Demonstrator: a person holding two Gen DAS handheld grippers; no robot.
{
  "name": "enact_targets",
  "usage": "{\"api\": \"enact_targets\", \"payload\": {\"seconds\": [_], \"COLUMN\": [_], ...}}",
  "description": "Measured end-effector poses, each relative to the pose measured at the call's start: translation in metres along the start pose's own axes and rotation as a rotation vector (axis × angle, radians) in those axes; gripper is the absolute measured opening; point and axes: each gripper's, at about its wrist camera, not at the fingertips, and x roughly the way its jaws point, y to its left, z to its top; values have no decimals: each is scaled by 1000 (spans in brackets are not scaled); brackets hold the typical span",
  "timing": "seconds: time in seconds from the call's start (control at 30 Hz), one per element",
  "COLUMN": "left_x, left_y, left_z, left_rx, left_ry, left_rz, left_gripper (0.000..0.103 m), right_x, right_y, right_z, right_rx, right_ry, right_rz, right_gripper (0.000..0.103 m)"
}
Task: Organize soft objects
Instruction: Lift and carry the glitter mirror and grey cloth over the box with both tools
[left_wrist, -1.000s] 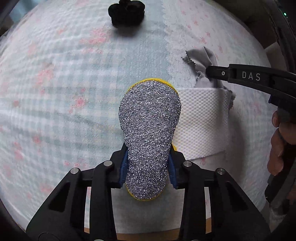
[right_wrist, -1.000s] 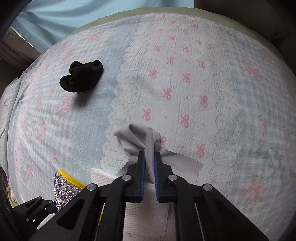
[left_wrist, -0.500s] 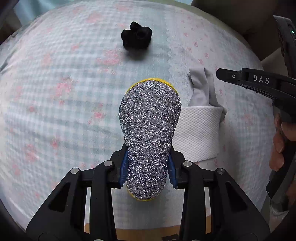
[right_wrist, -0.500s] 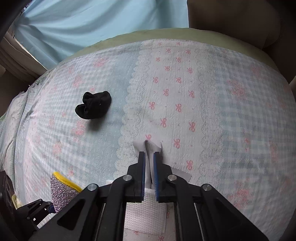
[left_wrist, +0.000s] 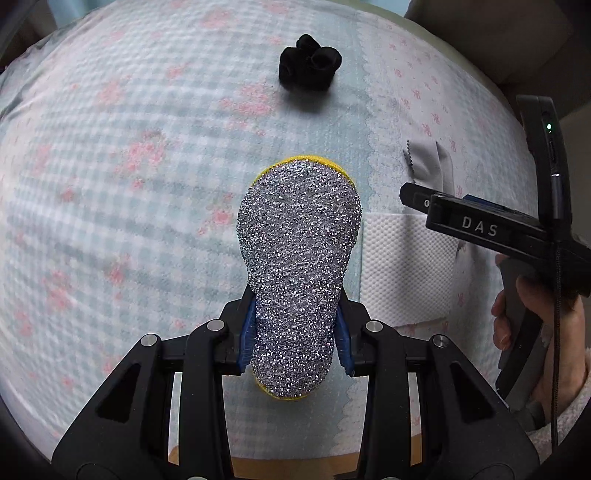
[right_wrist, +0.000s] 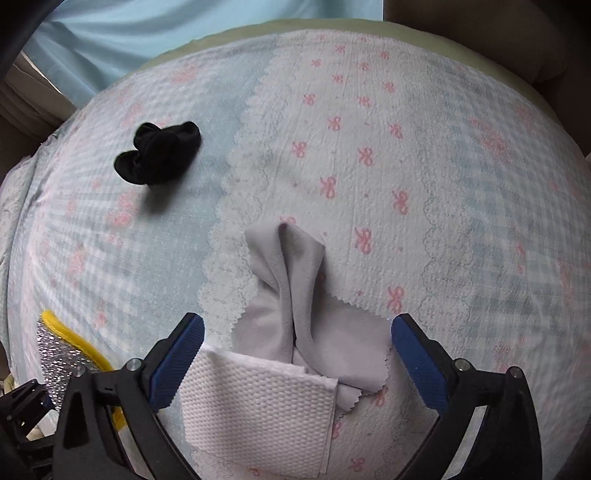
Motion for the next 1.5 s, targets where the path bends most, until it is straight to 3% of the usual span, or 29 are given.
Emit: {"api": "enact_targets", "payload": {"seconds": [0.17,0.23,0.27,0.3,0.33,0.57,0.9,1.23,1.5], "left_x": [5,8,8,10,10,7,-33,-131,-223], "left_y": [0,-1,-2,-4,-5,-13,-19,-43,-61], "left_z": [3,5,6,7,7,10,12,-1,-35], "left_rx": [3,7,8,10,11,27,39,64,66], "left_ry": [4,7,8,9,9,-4,-57,-172,-249], "left_rz": [-3,-4,-5,-6,-8,-15,-14,-15,-5], "left_gripper": [32,32,32,32,32,32,32,32,32], "right_x": [13,9,7,5,3,-9,-59,-167,-262], "right_y": [6,11,13,15,15,3,-8,4,28], "right_z": [-4,-7,-8,-9,-9,-7,14,8,-33], "right_rx": [-59,-94,-108,-116,-118,-47,-31,-40,-68], "right_ry": [-7,-30,-36,-39,-40,-65,-176,-282,-326], "right_rz": [-99,-127,-128,-119,-96,-9,15,69,102], "right_gripper": [71,47,40,23,15,9,9,9,9]}}
